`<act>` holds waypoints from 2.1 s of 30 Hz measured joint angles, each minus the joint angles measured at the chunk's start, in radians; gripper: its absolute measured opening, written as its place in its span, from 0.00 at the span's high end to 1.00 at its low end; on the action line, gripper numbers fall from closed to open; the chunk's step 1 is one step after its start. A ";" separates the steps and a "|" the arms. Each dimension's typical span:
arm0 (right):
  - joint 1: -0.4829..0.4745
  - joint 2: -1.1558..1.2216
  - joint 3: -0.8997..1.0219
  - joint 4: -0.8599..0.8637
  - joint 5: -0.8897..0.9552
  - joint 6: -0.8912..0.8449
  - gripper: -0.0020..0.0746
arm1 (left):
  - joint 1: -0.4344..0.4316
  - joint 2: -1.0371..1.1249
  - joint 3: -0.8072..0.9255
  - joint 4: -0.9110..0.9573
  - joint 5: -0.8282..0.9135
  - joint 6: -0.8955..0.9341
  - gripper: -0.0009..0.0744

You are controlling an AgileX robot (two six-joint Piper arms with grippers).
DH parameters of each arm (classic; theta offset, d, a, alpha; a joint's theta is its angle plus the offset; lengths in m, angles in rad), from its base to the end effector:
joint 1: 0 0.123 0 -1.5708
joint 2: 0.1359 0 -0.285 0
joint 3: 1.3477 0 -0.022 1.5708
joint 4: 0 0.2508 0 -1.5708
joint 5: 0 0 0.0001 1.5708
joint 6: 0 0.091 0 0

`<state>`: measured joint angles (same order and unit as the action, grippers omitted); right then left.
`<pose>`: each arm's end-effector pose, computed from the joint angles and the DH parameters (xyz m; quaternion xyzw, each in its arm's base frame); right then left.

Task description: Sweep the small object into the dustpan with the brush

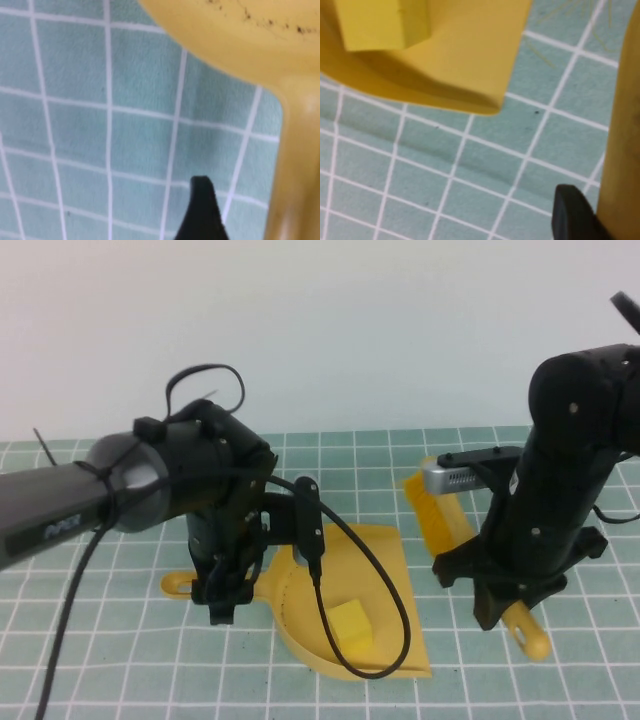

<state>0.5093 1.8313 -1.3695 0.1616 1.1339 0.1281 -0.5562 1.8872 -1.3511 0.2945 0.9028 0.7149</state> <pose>0.3056 0.1859 0.2248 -0.1575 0.9842 0.0801 0.0062 0.3346 -0.1836 0.2042 0.6462 0.7451 0.1326 0.0979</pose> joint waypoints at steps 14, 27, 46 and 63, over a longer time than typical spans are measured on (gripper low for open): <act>-0.023 0.025 0.086 -0.125 -0.062 0.078 0.77 | 0.000 -0.201 0.000 0.044 0.173 -0.179 0.99; -0.023 0.148 0.083 -0.047 -0.064 0.083 0.75 | -0.002 -0.410 0.000 -0.101 -0.029 -0.431 0.99; -0.023 0.025 0.086 -0.144 -0.050 0.133 0.52 | -0.002 -0.535 0.000 -0.248 -0.301 -0.543 0.99; -0.024 -0.505 0.088 -0.374 -0.024 0.212 0.71 | -0.004 -0.832 0.100 -0.315 -0.492 -0.463 0.99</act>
<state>0.4852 1.3267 -1.2816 -0.2125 1.1103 0.3401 -0.5598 1.0555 -1.2512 -0.0204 0.4104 0.2515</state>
